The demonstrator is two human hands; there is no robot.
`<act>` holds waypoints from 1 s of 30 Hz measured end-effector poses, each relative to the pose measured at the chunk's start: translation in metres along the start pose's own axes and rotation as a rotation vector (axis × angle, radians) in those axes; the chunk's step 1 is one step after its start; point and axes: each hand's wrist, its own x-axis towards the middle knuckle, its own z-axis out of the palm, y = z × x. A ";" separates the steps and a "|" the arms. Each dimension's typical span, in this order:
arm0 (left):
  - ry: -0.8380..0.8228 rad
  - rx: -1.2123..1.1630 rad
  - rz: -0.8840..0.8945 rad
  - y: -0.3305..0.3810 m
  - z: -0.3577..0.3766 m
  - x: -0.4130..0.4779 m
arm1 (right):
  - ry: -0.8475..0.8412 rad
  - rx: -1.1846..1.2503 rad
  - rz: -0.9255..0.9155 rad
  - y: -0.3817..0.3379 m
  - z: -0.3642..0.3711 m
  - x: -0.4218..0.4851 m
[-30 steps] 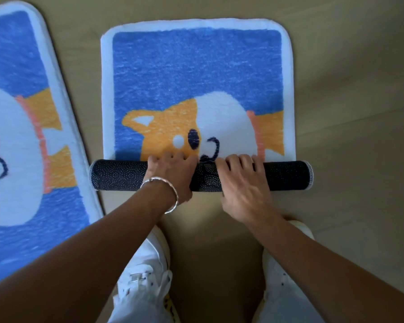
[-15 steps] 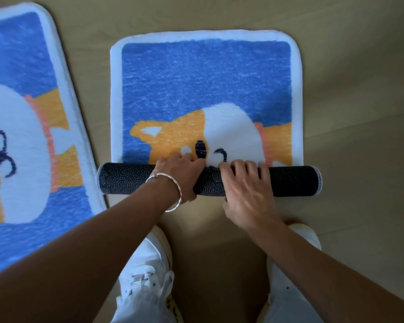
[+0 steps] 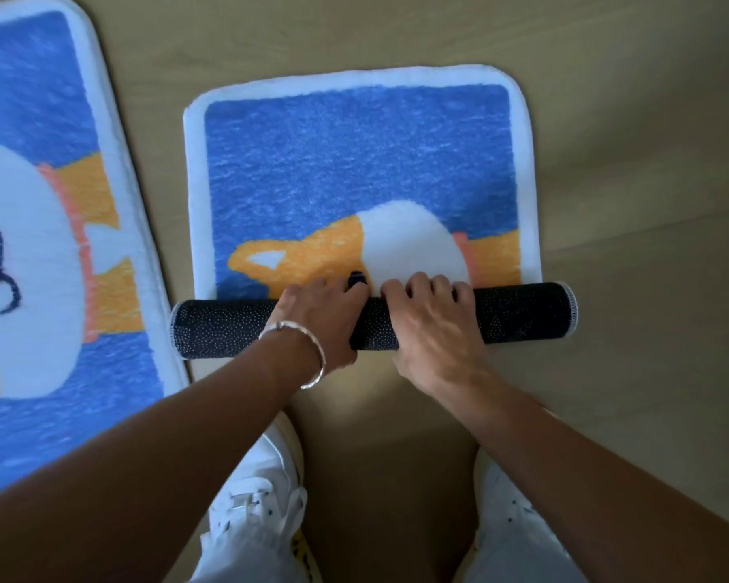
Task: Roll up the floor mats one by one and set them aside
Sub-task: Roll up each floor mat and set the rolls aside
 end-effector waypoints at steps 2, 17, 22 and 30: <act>0.206 0.135 0.003 0.001 0.016 -0.011 | -0.128 0.048 -0.022 0.001 -0.007 0.009; 0.270 0.202 -0.091 0.007 0.027 -0.010 | 0.040 -0.005 -0.051 0.009 0.004 0.007; 0.137 0.050 -0.140 0.012 0.012 -0.003 | -0.489 0.044 -0.145 0.018 -0.031 0.041; -0.115 -0.102 -0.049 -0.003 -0.007 0.009 | 0.073 -0.036 -0.060 0.009 0.009 0.004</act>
